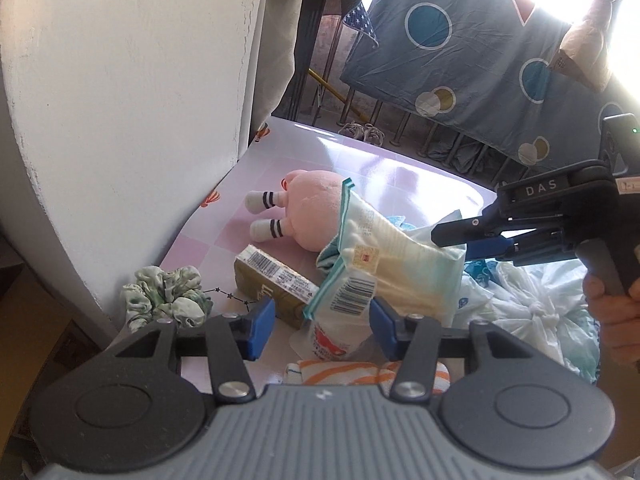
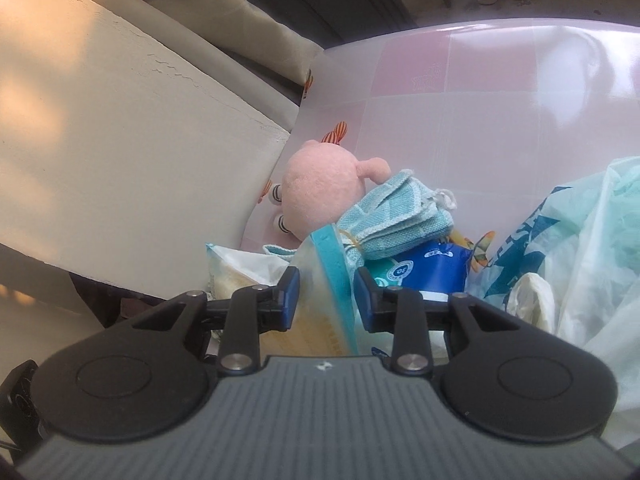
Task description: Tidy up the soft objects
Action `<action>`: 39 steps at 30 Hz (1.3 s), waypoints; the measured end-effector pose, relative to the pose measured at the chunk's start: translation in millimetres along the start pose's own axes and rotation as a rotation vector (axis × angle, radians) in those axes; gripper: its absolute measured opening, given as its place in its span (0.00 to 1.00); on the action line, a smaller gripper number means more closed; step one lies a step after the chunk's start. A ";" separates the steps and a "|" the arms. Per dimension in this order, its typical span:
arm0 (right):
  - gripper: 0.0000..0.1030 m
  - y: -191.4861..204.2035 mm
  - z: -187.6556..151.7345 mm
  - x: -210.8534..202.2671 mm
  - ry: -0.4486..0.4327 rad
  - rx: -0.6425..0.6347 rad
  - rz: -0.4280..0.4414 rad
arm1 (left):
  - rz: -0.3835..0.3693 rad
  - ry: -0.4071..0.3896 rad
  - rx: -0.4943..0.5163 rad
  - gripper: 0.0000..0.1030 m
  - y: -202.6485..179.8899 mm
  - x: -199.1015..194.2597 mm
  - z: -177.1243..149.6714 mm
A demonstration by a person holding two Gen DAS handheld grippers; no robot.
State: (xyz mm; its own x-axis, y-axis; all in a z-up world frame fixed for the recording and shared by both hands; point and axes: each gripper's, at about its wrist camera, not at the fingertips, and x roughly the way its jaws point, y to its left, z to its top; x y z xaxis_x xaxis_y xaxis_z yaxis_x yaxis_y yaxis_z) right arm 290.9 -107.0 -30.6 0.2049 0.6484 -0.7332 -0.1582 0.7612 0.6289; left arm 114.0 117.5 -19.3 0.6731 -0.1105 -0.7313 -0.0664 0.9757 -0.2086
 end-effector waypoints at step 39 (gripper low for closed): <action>0.63 58.0 -11.7 36.5 0.151 -0.388 0.050 | -0.169 0.145 -0.071 0.56 -35.0 49.5 -16.7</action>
State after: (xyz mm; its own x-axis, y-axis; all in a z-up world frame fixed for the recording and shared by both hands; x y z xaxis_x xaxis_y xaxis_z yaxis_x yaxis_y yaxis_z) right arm 277.9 -39.1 -23.9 0.0487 0.6576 -0.7518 -0.5221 0.6585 0.5421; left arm 137.4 74.8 -59.0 0.5669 -0.3025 -0.7663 -0.0168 0.9257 -0.3778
